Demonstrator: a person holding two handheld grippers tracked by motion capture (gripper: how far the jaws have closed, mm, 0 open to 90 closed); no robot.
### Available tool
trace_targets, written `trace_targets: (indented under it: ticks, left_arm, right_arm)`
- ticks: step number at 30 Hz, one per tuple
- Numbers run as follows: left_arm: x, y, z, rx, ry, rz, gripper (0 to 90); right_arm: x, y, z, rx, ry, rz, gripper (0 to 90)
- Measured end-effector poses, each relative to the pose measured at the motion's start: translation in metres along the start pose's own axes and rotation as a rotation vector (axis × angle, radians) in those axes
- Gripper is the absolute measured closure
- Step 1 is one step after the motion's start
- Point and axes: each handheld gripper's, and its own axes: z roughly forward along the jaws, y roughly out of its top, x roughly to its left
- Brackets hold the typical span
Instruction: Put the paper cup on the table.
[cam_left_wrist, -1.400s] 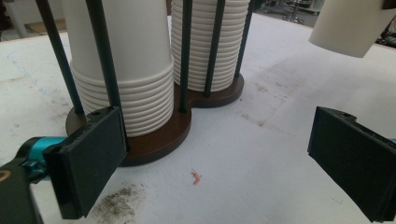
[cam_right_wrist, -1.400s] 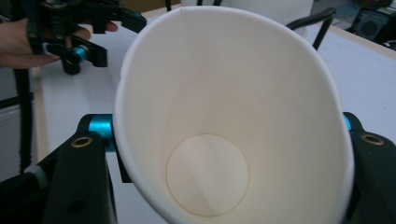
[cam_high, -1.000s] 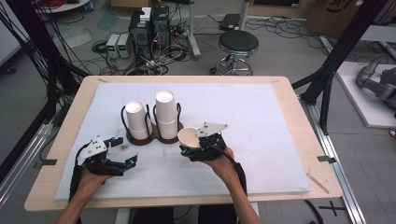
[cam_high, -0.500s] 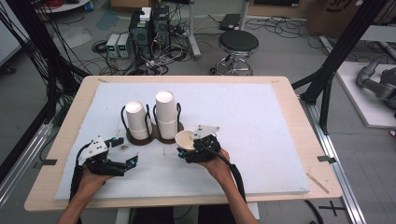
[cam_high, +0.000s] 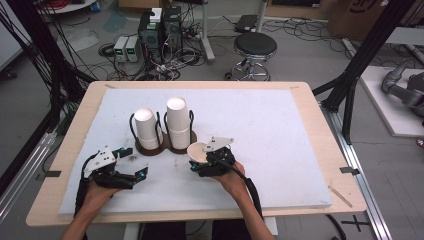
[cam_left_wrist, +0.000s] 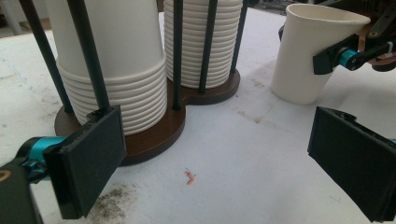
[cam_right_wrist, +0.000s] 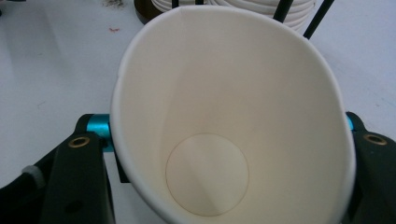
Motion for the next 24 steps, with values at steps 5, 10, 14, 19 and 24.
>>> trace_targets:
  ticks: [5, 10, 14, 19, 24]
  left_arm:
    - [0.0, 0.0, 0.0, 0.002, 0.0, 0.005, 4.2]
    - [0.0, 0.0, 0.0, 0.004, 0.0, 0.008, 4.2]
    - [-0.001, 0.0, 0.0, 0.004, -0.001, 0.008, 4.2]
    - [-0.001, 0.0, 0.0, 0.006, -0.005, 0.009, 4.2]
    - [-0.001, 0.0, 0.0, 0.004, -0.001, 0.011, 4.2]
  right_arm:
    - [0.0, 0.0, 0.001, 0.002, 0.001, 0.003, 28.1]
    - [0.0, -0.002, 0.002, 0.011, 0.003, 0.016, 25.6]
    - [0.0, -0.007, 0.009, 0.064, 0.01, 0.019, 23.1]
    - [0.001, -0.008, 0.012, 0.074, 0.015, 0.01, 22.3]
    - [0.001, -0.009, 0.011, 0.087, 0.021, 0.018, 21.0]
